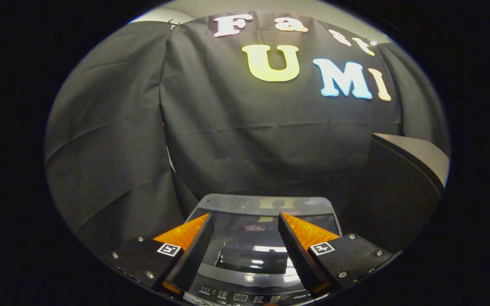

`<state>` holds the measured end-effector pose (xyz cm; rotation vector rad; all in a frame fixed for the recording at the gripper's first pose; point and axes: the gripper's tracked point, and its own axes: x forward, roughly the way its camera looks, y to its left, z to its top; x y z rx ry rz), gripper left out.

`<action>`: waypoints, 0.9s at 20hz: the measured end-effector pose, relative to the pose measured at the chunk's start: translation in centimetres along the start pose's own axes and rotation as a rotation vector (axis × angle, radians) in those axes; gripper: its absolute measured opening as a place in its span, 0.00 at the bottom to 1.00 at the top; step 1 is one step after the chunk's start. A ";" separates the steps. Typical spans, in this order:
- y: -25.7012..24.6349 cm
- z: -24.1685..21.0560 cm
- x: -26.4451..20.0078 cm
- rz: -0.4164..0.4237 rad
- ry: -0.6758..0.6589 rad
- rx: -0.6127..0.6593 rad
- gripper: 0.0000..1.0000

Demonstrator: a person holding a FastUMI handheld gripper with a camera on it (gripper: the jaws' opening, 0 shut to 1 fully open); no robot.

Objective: Put the clothes into the washing machine and then close the washing machine lid.

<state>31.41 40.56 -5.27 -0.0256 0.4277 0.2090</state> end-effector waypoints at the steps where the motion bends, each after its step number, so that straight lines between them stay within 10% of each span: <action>1: 0.0 -1.0 -0.1 0.004 0.012 -0.002 0.94; 18: -2.3 7.3 -13.5 0.076 -0.235 -0.088 0.94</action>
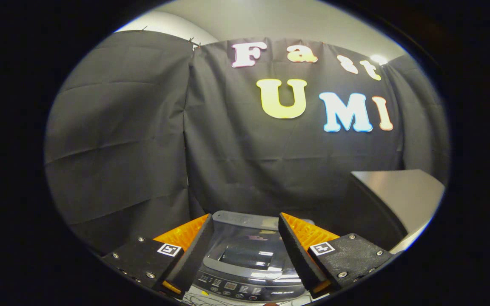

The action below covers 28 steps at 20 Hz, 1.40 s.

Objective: Put the clothes into the washing machine and then close the washing machine lid.

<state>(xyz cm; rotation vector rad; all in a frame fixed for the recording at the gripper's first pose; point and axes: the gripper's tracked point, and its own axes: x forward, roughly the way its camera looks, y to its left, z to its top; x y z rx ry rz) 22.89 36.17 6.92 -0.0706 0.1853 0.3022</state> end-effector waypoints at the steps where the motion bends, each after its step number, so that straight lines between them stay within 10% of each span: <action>1: -1.2 0.5 -1.2 -0.014 -0.019 -0.016 0.94; 28: -29.0 -1.0 -29.1 -0.249 -0.149 0.001 0.94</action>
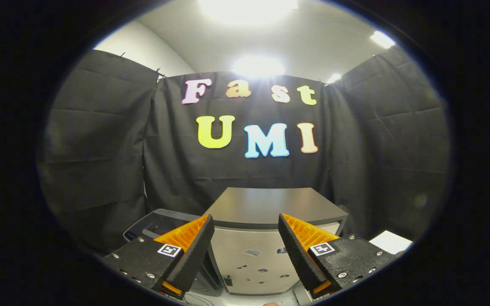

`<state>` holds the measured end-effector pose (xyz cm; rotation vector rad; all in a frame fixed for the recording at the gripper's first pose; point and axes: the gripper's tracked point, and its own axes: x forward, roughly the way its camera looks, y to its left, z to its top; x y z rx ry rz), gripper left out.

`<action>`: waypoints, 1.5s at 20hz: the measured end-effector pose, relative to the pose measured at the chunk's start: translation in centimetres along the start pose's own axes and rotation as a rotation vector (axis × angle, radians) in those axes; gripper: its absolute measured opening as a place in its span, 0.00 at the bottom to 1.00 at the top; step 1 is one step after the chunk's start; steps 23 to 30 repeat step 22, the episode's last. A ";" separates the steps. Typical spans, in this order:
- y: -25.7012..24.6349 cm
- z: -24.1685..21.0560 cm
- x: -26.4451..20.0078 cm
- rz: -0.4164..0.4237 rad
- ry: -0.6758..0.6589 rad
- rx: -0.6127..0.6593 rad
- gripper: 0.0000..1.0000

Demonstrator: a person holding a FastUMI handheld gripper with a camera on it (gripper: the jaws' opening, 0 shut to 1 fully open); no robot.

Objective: Put the clothes into the washing machine and then close the washing machine lid.

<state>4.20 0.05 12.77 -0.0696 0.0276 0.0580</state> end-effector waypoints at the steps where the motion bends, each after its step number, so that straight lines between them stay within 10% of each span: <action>1: -0.6 -0.5 -0.5 -0.009 0.006 0.002 0.94; 30: -3.7 -7.1 -4.7 -0.042 0.030 0.049 0.94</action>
